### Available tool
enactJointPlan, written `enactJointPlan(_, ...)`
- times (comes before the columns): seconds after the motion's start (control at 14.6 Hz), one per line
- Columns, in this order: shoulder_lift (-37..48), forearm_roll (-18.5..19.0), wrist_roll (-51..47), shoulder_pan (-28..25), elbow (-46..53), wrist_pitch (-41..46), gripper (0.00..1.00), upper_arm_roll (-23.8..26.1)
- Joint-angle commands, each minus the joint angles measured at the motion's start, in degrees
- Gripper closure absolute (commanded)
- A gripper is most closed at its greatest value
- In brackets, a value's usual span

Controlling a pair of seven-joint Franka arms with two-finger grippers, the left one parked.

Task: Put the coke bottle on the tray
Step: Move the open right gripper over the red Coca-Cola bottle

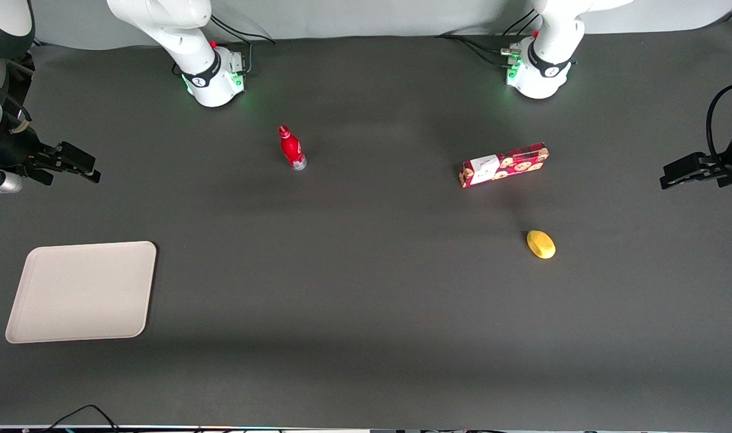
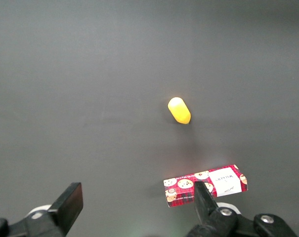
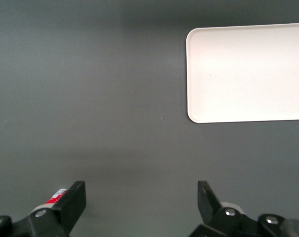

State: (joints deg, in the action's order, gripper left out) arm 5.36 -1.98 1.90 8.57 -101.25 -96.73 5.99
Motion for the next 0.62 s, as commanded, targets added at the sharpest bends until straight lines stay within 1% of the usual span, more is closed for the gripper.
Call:
enactJointPlan(0.0,0.97,-0.74,-1.20,-0.22,-1.14,-1.00,0.00,-0.28)
enactJointPlan(0.55,0.80,-0.57,-1.20,-0.22,-1.14,-1.00,0.00,0.16)
